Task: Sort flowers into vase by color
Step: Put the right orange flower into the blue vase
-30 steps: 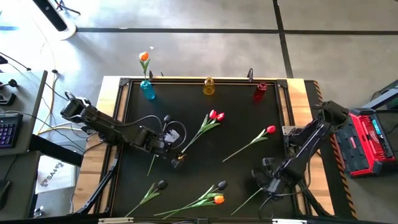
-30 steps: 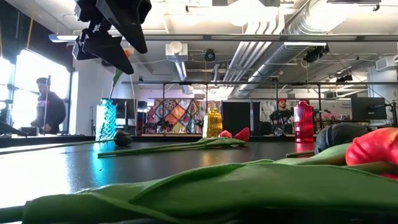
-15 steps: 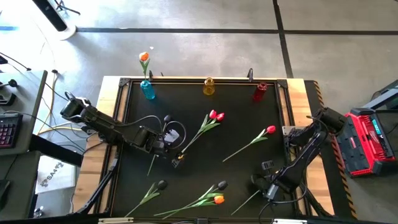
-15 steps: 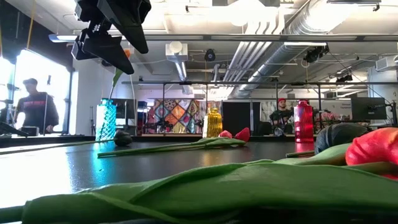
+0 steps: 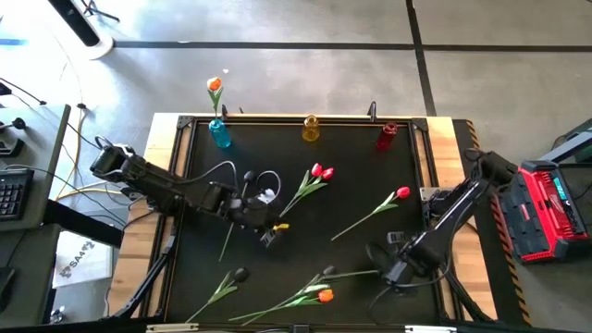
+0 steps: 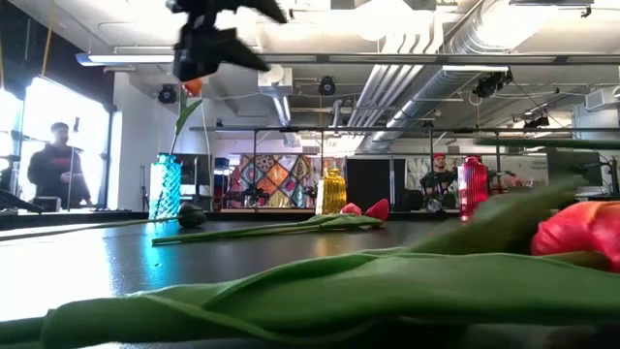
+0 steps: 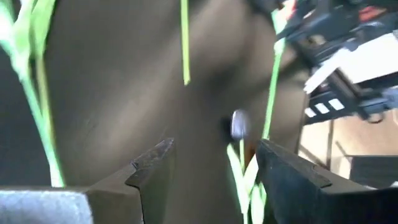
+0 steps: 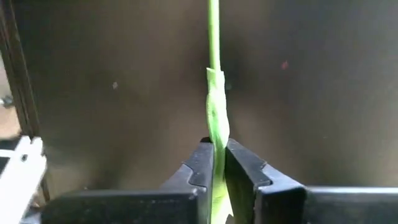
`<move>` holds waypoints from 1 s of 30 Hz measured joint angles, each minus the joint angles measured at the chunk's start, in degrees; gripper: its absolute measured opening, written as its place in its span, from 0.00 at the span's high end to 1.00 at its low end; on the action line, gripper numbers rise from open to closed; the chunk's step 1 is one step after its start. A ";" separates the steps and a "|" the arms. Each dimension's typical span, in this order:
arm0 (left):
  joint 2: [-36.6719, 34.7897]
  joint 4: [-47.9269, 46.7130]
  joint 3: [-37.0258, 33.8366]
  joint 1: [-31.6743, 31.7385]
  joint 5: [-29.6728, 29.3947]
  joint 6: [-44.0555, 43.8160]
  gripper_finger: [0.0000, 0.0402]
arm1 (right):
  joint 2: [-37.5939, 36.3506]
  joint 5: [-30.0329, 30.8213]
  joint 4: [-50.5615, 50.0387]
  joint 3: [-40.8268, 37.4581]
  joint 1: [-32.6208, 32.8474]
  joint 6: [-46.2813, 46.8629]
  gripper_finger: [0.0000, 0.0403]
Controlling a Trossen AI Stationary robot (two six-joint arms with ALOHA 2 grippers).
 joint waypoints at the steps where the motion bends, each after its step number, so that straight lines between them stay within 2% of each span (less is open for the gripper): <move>1: 0.00 0.98 0.00 0.10 0.08 1.30 0.47 | -0.10 -0.02 0.09 0.65 -0.96 -0.36 0.96; 5: 0.00 2.70 0.00 0.34 -0.18 6.96 0.47 | -0.55 -1.88 1.39 3.70 -4.96 -0.85 0.99; 10: 0.00 4.39 0.00 -0.33 -1.31 17.00 0.47 | -1.16 -9.56 6.29 5.48 -11.66 3.55 1.00; 17: 0.00 11.45 0.00 -3.62 -4.57 36.75 0.47 | -4.11 -15.68 12.39 5.50 -20.27 7.69 1.00; 20: 0.00 13.93 0.00 -4.51 -5.63 43.87 0.47 | -4.16 -21.84 15.71 5.52 -24.22 9.30 1.00; 24: 0.00 14.54 0.02 -4.20 -6.11 45.72 0.47 | -3.83 -27.36 22.38 5.52 -29.29 10.64 1.00; 30: 0.00 14.34 0.02 -3.21 -4.59 46.24 0.47 | -3.81 -31.10 31.30 5.55 -36.59 13.83 1.00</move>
